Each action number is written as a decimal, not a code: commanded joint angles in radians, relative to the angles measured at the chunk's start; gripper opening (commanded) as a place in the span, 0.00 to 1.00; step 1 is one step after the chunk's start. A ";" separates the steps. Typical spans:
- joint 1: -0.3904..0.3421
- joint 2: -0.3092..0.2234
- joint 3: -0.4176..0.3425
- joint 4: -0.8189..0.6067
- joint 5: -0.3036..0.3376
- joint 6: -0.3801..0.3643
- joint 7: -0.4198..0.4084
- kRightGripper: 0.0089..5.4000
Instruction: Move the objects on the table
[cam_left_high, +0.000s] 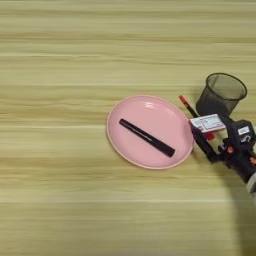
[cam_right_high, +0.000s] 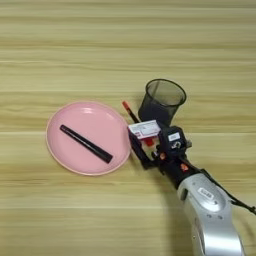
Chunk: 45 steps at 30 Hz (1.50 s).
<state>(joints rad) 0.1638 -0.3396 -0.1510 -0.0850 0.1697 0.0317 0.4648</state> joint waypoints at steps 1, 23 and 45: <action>-0.076 -0.020 0.015 -0.047 -0.020 -0.029 -0.007 0.72; -0.227 -0.013 0.111 0.076 -0.118 -0.087 0.001 0.72; -0.291 0.002 0.166 0.185 -0.157 -0.124 0.016 0.72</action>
<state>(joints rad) -0.0576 -0.3206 0.0299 0.1270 0.0128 -0.0571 0.4920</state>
